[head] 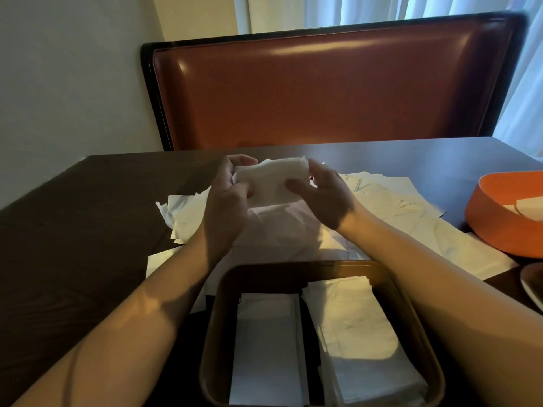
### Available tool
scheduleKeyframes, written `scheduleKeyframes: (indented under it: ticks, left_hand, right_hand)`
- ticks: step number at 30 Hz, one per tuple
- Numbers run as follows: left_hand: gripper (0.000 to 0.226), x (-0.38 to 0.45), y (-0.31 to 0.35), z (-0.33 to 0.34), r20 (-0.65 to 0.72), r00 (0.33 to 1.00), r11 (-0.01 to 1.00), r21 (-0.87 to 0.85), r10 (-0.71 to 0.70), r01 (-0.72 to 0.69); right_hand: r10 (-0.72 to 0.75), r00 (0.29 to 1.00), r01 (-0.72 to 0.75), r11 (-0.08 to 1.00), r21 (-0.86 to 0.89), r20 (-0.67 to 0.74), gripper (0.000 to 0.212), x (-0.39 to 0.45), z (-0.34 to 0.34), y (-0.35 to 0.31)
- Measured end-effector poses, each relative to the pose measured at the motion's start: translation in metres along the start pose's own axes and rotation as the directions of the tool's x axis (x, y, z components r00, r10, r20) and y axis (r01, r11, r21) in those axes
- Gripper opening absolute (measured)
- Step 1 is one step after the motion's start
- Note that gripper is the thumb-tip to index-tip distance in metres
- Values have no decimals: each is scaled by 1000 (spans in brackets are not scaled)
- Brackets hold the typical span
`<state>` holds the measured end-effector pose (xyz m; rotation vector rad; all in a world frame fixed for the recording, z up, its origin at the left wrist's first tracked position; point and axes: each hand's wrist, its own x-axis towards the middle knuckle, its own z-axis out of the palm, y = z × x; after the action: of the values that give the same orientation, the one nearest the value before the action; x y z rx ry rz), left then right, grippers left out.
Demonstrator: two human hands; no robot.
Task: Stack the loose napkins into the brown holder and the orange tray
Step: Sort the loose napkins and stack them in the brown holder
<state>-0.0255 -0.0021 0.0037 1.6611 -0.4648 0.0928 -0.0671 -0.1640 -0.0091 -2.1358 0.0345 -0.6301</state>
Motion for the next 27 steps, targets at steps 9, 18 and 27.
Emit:
scheduleKeyframes:
  ticks: [9,18,27]
  left_hand:
    - [28,3,-7,-5,21,990,971,191,138,-140]
    - [83,-4,16,-16,400,887,821,-409,-230,398]
    - [41,-14,24,-22,794,582,800,-227,-178,555]
  right_hand:
    - [63,997,-65,997,-47,-42,23,-4,-6,6]
    - [20,993,-88,758,646,113,20,-6,-41,-25]
    - [-33,998,10,911,413,49,10,-7,-23,-27]
